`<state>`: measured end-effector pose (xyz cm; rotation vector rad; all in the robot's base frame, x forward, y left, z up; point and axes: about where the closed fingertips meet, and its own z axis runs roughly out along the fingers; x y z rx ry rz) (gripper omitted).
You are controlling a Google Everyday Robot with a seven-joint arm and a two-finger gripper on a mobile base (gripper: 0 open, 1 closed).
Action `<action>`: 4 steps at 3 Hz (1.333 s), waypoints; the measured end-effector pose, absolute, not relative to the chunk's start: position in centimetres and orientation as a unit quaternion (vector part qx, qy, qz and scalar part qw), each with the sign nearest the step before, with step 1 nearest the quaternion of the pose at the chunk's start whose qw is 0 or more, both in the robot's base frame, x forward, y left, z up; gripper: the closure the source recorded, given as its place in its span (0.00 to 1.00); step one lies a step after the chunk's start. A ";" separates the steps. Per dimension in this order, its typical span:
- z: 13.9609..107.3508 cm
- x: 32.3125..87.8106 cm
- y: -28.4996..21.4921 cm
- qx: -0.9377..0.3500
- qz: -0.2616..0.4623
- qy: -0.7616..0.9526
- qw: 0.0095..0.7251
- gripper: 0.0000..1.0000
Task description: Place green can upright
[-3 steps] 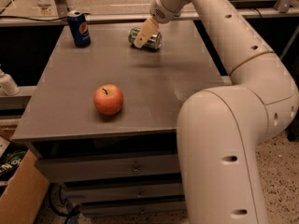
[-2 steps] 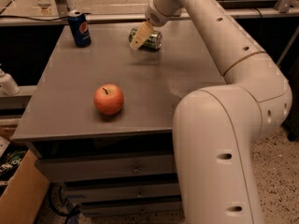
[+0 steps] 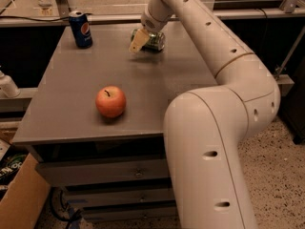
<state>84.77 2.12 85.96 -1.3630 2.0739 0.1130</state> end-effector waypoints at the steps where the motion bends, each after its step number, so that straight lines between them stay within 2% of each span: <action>1: 84.9 84.7 2.4 -0.522 0.039 0.795 0.307 0.41; 3: 85.6 84.1 2.1 -0.520 0.047 0.799 0.300 0.88; 4: 88.8 83.1 1.0 -0.514 0.086 0.784 0.339 1.00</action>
Offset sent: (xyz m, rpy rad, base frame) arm -0.0001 -0.0050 -0.0035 -0.0473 0.0478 -0.0246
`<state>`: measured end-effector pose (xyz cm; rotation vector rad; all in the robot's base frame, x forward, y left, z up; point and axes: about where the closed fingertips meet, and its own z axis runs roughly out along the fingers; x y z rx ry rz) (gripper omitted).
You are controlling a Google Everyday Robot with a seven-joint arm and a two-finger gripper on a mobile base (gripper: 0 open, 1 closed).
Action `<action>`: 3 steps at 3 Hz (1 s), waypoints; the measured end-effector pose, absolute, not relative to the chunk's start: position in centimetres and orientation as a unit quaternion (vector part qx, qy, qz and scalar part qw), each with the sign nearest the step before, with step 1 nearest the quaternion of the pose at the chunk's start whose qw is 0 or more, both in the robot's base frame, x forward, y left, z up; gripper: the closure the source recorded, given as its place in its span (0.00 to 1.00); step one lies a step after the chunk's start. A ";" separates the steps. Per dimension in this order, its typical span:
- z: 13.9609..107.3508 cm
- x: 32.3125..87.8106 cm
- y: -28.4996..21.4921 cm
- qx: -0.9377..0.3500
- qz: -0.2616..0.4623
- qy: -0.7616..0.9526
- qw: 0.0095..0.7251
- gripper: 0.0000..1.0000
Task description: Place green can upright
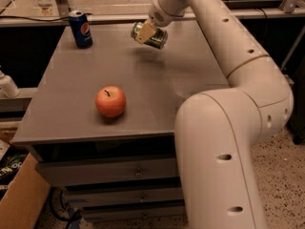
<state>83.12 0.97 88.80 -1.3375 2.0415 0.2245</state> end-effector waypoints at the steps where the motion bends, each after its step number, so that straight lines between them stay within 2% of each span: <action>1: 92.2 81.9 -0.9 -0.497 0.149 0.759 0.393 1.00; 3: 96.3 79.5 -6.1 -0.421 0.298 0.699 0.495 1.00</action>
Offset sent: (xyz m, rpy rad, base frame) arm -0.0515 -0.0942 0.0985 0.6743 -0.1021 0.0798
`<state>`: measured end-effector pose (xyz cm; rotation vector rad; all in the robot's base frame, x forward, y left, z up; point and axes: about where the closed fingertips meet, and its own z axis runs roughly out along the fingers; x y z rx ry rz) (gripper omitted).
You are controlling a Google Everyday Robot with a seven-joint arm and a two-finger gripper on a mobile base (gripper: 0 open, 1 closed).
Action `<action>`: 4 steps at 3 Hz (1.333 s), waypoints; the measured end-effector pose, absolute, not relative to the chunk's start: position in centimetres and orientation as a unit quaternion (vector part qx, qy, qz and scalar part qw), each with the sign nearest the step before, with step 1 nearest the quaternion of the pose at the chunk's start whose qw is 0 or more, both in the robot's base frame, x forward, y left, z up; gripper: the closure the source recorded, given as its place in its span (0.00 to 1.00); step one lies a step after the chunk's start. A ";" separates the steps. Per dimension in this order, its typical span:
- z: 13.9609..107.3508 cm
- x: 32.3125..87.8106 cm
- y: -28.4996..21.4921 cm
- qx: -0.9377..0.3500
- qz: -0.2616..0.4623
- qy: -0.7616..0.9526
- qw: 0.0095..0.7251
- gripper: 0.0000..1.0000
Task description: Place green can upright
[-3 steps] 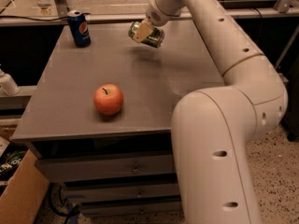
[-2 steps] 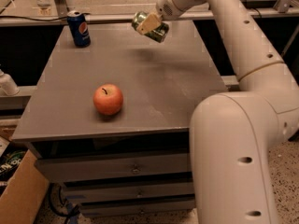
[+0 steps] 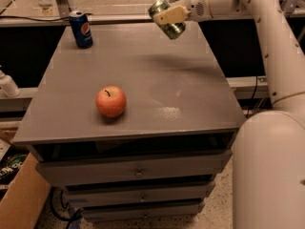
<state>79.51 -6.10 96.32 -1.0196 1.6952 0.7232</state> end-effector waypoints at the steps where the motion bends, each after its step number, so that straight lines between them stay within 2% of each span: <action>1: 96.9 78.6 -8.3 -0.380 0.350 0.677 0.524 1.00; 3: 94.1 76.8 -11.9 -0.320 0.408 0.651 0.555 1.00; 4: 94.1 76.8 -11.9 -0.320 0.408 0.651 0.555 1.00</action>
Offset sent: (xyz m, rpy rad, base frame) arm -0.0405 -0.0703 -0.0195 0.3759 0.0213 -0.0390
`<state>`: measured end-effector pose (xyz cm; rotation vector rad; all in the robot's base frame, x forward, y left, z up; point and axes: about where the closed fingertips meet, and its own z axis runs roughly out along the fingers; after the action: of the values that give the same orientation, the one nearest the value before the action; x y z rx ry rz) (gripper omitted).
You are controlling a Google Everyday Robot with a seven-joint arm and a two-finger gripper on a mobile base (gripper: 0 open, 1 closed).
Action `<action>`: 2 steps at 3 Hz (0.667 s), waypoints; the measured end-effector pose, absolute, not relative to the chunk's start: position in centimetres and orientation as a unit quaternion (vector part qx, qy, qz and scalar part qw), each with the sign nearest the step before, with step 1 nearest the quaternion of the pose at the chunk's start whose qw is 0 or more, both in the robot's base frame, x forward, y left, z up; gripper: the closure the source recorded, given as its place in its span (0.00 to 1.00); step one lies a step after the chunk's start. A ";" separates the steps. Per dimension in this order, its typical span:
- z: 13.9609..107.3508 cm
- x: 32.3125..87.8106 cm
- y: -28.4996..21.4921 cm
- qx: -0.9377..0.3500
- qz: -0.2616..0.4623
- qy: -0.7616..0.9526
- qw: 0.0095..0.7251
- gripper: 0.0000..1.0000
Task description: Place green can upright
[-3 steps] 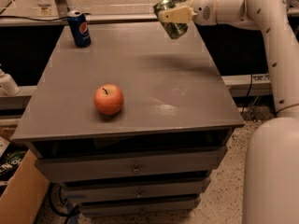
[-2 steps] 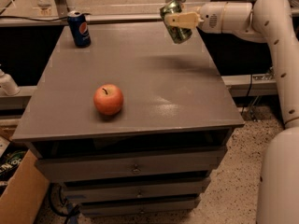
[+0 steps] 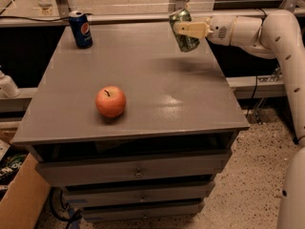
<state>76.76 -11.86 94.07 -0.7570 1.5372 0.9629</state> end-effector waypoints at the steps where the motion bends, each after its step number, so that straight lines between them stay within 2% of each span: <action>1: 93.4 76.8 -11.6 -0.323 0.424 0.639 0.554 1.00; 2: 92.9 76.7 -11.6 -0.318 0.440 0.628 0.558 1.00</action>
Offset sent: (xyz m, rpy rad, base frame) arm -0.0033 -0.0059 -0.0170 0.1095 -0.0148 0.0460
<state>76.71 -11.57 92.89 -0.7495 1.4803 1.0376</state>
